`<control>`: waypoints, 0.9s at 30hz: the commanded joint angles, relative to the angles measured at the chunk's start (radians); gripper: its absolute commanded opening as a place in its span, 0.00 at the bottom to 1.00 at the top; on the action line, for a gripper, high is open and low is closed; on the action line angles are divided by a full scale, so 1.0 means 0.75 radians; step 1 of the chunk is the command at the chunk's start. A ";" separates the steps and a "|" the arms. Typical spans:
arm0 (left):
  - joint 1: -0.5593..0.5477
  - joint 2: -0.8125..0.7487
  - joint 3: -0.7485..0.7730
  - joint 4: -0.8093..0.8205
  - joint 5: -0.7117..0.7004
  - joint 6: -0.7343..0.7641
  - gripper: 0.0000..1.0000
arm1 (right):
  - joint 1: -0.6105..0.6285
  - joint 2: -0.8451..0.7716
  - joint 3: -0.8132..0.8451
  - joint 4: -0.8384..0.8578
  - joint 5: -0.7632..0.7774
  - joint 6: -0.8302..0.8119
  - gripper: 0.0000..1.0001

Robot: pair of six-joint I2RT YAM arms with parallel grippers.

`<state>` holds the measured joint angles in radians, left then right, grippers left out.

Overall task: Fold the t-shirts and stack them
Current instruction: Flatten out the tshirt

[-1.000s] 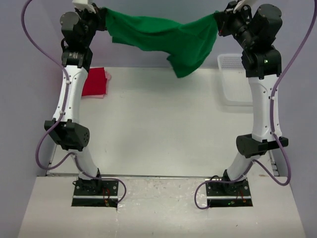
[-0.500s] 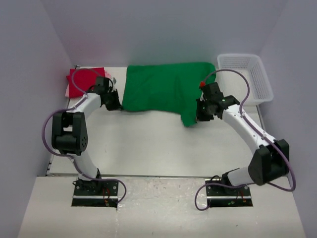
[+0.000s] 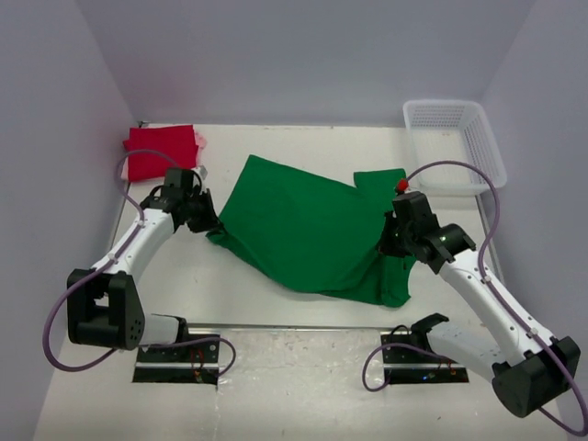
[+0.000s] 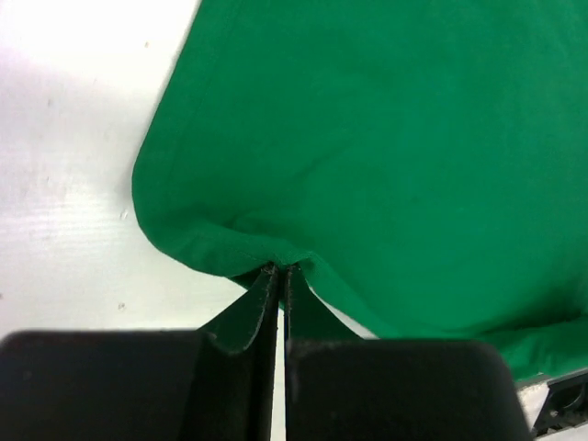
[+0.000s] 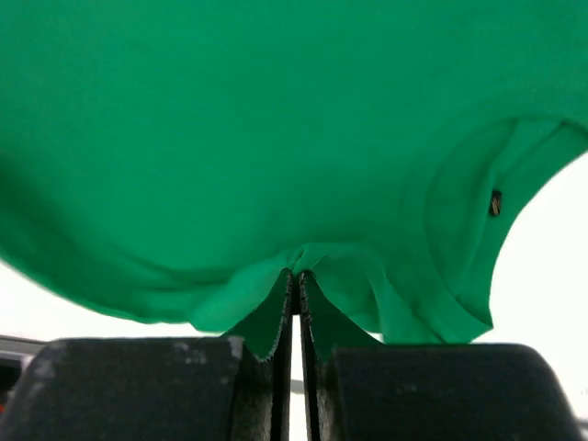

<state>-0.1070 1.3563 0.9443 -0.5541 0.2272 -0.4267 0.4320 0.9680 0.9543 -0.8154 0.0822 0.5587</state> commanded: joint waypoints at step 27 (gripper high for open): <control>-0.027 -0.472 0.225 0.507 -0.190 0.025 0.00 | 0.050 0.392 1.014 0.141 0.202 -0.520 0.00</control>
<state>-0.1223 1.0950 1.0420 -0.3782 0.1051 -0.4507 0.4477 1.2125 1.4750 -0.7322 0.2420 0.2955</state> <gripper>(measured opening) 0.006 0.009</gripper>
